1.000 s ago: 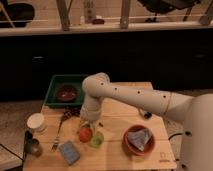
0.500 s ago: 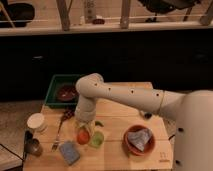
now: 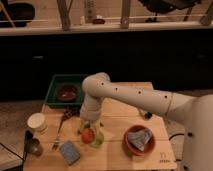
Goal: Place apple in plastic cup
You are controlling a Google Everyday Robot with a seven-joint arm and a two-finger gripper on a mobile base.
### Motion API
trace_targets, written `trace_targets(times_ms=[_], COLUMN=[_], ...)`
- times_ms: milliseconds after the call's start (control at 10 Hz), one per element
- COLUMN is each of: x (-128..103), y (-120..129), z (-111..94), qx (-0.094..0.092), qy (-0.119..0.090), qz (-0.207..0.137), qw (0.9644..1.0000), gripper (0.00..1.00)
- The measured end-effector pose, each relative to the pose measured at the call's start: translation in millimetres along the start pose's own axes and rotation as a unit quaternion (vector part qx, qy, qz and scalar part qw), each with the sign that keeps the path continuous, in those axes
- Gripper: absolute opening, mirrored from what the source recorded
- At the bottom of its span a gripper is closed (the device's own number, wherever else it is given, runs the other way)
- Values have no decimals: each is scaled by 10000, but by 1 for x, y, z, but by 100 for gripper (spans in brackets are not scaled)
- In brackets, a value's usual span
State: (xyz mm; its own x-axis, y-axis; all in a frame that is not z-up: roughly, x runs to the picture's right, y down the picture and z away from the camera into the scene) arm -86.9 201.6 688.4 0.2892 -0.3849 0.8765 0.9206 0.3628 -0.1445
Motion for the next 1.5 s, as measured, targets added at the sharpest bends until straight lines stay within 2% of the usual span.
trace_targets(times_ms=[500,600,1100,1300,1500], x=[9,12,19,21,21], y=[15,20,24,25,26], z=[-6,-7,-10,-11,-11], qx=[109,142,200,210,206], qy=[-45,-74,-165,-165,-160], qz=[138,184,282,325,368], qw=[9998,9997,9993,9991,9990], gripper=[1,8,60,76,80])
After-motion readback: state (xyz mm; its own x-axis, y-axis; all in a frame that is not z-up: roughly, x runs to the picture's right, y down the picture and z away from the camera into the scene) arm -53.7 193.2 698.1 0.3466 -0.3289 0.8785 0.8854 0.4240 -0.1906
